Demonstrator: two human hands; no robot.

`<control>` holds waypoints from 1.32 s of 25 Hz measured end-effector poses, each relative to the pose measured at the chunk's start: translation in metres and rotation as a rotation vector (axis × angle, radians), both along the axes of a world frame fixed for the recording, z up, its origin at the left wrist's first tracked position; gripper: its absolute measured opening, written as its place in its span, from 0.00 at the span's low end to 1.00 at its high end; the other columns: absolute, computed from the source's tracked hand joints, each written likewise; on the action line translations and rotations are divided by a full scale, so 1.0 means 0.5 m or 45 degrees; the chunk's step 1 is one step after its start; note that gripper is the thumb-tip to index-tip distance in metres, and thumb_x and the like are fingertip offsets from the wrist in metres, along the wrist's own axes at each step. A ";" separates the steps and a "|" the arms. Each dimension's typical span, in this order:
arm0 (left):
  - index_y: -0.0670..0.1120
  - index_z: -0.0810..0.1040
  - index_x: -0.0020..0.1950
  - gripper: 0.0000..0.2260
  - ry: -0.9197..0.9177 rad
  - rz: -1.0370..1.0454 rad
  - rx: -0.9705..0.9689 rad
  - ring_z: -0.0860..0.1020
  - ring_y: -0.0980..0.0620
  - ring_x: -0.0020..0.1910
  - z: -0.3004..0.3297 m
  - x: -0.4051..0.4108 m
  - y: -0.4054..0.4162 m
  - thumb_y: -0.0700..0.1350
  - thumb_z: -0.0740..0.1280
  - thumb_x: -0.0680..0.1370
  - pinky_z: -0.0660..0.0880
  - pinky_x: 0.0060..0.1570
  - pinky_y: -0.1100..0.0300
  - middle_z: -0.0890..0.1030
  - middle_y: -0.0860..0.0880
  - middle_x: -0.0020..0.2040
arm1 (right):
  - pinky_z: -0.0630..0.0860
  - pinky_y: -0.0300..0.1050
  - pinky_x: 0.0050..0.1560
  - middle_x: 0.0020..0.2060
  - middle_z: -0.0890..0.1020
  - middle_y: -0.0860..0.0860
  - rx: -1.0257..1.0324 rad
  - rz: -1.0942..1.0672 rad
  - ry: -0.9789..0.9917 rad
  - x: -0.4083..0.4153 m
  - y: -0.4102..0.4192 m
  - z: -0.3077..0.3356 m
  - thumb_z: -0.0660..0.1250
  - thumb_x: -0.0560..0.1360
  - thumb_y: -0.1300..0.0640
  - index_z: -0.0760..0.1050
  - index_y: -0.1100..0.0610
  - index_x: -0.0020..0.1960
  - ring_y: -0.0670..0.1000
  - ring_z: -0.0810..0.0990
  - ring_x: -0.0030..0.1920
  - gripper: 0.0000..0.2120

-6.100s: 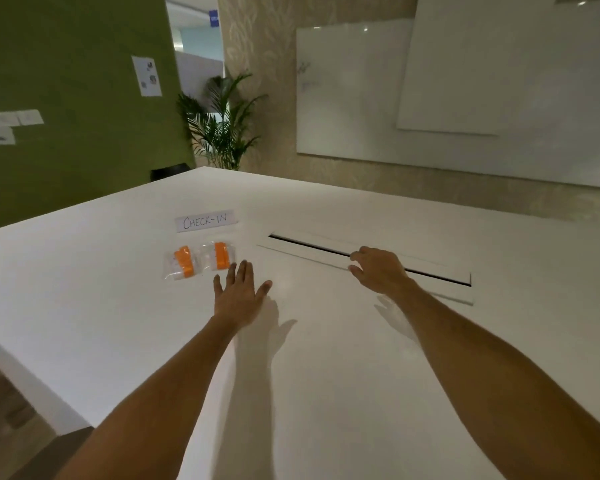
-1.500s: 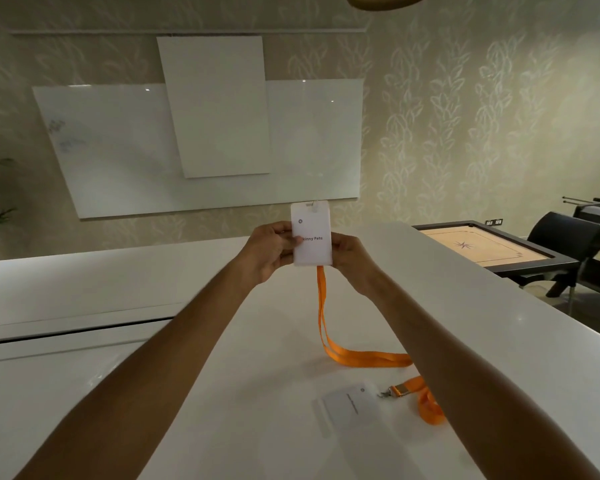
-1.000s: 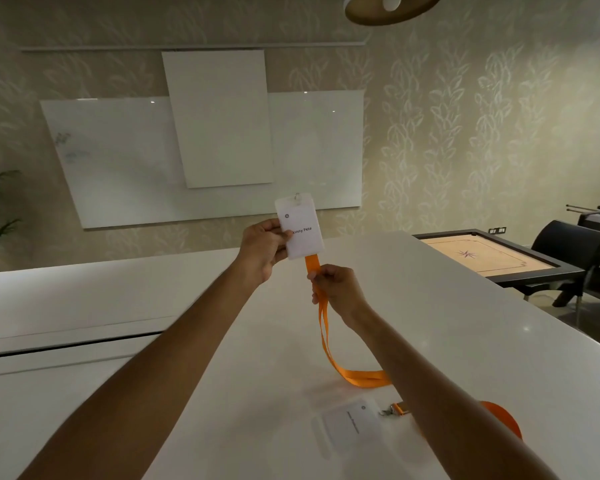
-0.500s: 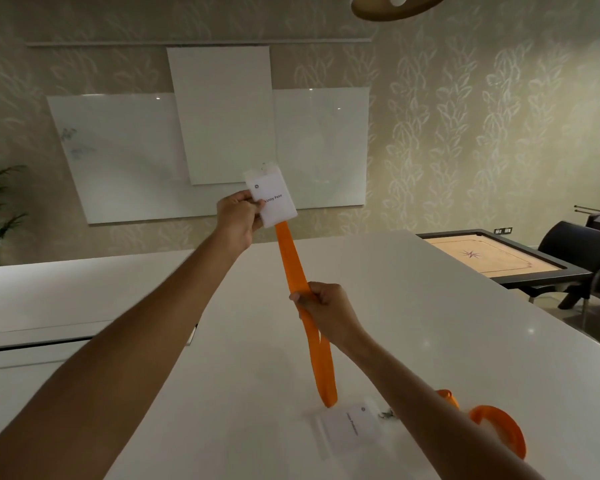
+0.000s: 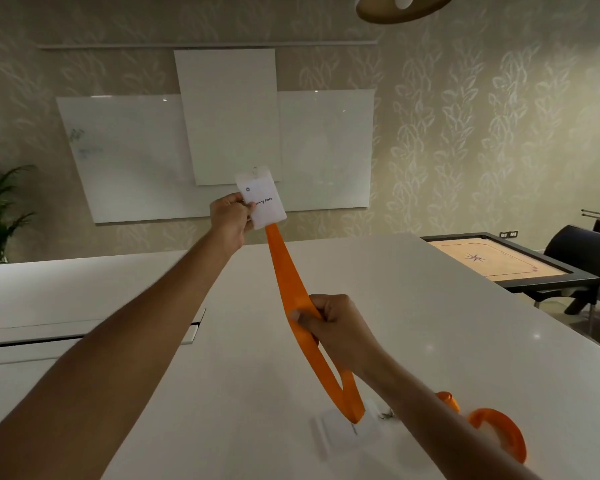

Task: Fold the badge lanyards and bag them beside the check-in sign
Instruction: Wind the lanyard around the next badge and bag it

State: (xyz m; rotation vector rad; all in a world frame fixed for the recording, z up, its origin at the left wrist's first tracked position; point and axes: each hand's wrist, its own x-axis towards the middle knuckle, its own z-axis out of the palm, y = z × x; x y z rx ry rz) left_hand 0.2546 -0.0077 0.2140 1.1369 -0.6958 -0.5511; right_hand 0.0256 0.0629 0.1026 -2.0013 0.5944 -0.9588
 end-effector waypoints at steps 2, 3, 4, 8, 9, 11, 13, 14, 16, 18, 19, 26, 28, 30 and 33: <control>0.40 0.78 0.55 0.11 -0.004 0.041 0.001 0.80 0.45 0.52 0.000 0.007 -0.001 0.30 0.65 0.75 0.80 0.49 0.49 0.80 0.43 0.55 | 0.78 0.40 0.35 0.28 0.78 0.50 0.005 -0.011 0.042 -0.016 0.012 -0.003 0.66 0.77 0.52 0.75 0.60 0.36 0.47 0.77 0.28 0.15; 0.40 0.78 0.56 0.12 -0.006 0.064 0.000 0.80 0.45 0.53 0.001 0.012 -0.001 0.30 0.65 0.75 0.80 0.49 0.49 0.80 0.43 0.56 | 0.78 0.40 0.35 0.28 0.78 0.49 0.007 -0.017 0.053 -0.023 0.018 -0.006 0.66 0.77 0.53 0.76 0.60 0.37 0.47 0.77 0.28 0.13; 0.40 0.78 0.55 0.12 -0.007 0.088 -0.004 0.80 0.45 0.54 0.002 0.019 0.000 0.30 0.65 0.75 0.80 0.49 0.50 0.80 0.43 0.57 | 0.78 0.38 0.34 0.27 0.79 0.48 0.006 -0.028 0.056 -0.030 0.025 -0.008 0.67 0.77 0.54 0.78 0.58 0.39 0.45 0.77 0.27 0.11; 0.42 0.78 0.53 0.11 0.006 0.201 0.022 0.80 0.44 0.54 0.008 0.053 0.004 0.30 0.65 0.75 0.80 0.50 0.49 0.80 0.42 0.58 | 0.72 0.35 0.29 0.27 0.80 0.47 0.077 -0.049 -0.021 -0.053 0.051 -0.025 0.68 0.75 0.58 0.80 0.49 0.41 0.43 0.75 0.26 0.06; 0.41 0.78 0.54 0.11 0.015 0.217 0.025 0.80 0.44 0.55 0.009 0.062 0.005 0.30 0.65 0.75 0.79 0.51 0.48 0.80 0.42 0.58 | 0.72 0.35 0.30 0.28 0.81 0.48 0.085 -0.056 -0.023 -0.057 0.055 -0.030 0.68 0.75 0.58 0.79 0.48 0.39 0.43 0.76 0.26 0.08; 0.40 0.78 0.56 0.12 0.033 0.239 0.028 0.80 0.44 0.55 0.010 0.080 0.006 0.30 0.65 0.75 0.79 0.53 0.46 0.80 0.41 0.58 | 0.72 0.32 0.32 0.28 0.81 0.46 0.076 -0.094 -0.006 -0.065 0.064 -0.039 0.69 0.74 0.56 0.78 0.46 0.35 0.42 0.76 0.28 0.11; 0.40 0.78 0.55 0.11 0.045 0.268 0.029 0.80 0.43 0.54 0.011 0.095 0.007 0.30 0.65 0.75 0.78 0.53 0.45 0.80 0.40 0.58 | 0.69 0.31 0.32 0.29 0.80 0.44 0.053 -0.142 0.009 -0.070 0.069 -0.046 0.69 0.74 0.52 0.79 0.45 0.34 0.44 0.73 0.28 0.10; 0.40 0.79 0.54 0.10 0.045 0.287 0.030 0.80 0.44 0.54 0.012 0.102 0.009 0.31 0.65 0.75 0.79 0.53 0.45 0.80 0.41 0.58 | 0.69 0.33 0.32 0.32 0.80 0.43 0.037 -0.152 0.013 -0.072 0.072 -0.049 0.69 0.74 0.51 0.79 0.46 0.35 0.45 0.73 0.30 0.09; 0.42 0.79 0.52 0.10 0.046 0.328 0.029 0.80 0.45 0.54 0.013 0.113 0.012 0.31 0.66 0.75 0.79 0.51 0.47 0.80 0.42 0.57 | 0.75 0.38 0.40 0.40 0.82 0.41 0.007 -0.136 0.010 -0.075 0.074 -0.058 0.69 0.74 0.51 0.80 0.46 0.37 0.45 0.79 0.40 0.07; 0.44 0.78 0.49 0.09 0.045 0.377 0.024 0.80 0.45 0.53 0.015 0.127 0.016 0.31 0.66 0.75 0.80 0.51 0.48 0.80 0.42 0.56 | 0.77 0.44 0.45 0.44 0.81 0.39 0.011 -0.114 0.012 -0.076 0.079 -0.070 0.69 0.74 0.51 0.80 0.45 0.36 0.44 0.80 0.47 0.08; 0.45 0.78 0.48 0.09 0.040 0.400 0.023 0.80 0.46 0.53 0.018 0.136 0.019 0.31 0.66 0.75 0.79 0.52 0.48 0.81 0.42 0.56 | 0.77 0.44 0.45 0.45 0.80 0.38 0.015 -0.115 0.019 -0.077 0.082 -0.078 0.69 0.74 0.52 0.80 0.45 0.35 0.44 0.80 0.48 0.09; 0.43 0.77 0.47 0.09 0.093 0.402 -0.043 0.80 0.47 0.50 0.051 0.184 0.028 0.30 0.66 0.74 0.79 0.50 0.51 0.80 0.44 0.52 | 0.76 0.33 0.43 0.48 0.79 0.32 0.153 -0.198 0.071 -0.066 0.070 -0.103 0.70 0.74 0.57 0.81 0.52 0.45 0.41 0.81 0.46 0.02; 0.43 0.77 0.44 0.08 0.069 0.412 -0.048 0.81 0.47 0.51 0.057 0.188 0.026 0.30 0.65 0.74 0.79 0.50 0.50 0.81 0.44 0.51 | 0.76 0.31 0.41 0.45 0.80 0.29 0.218 -0.221 0.039 -0.060 0.069 -0.105 0.70 0.74 0.59 0.79 0.57 0.51 0.39 0.82 0.44 0.06; 0.43 0.77 0.41 0.09 0.049 0.430 -0.062 0.81 0.48 0.47 0.063 0.195 0.026 0.30 0.64 0.74 0.79 0.48 0.52 0.79 0.45 0.47 | 0.75 0.31 0.37 0.45 0.82 0.34 0.234 -0.260 -0.014 -0.055 0.073 -0.103 0.71 0.73 0.60 0.81 0.56 0.50 0.39 0.82 0.42 0.06; 0.45 0.76 0.39 0.10 -0.058 0.496 -0.026 0.78 0.49 0.43 0.068 0.208 0.026 0.30 0.65 0.73 0.78 0.44 0.53 0.77 0.47 0.45 | 0.75 0.37 0.40 0.45 0.83 0.43 0.130 -0.288 -0.031 -0.053 0.080 -0.101 0.71 0.73 0.60 0.84 0.55 0.43 0.43 0.81 0.41 0.04</control>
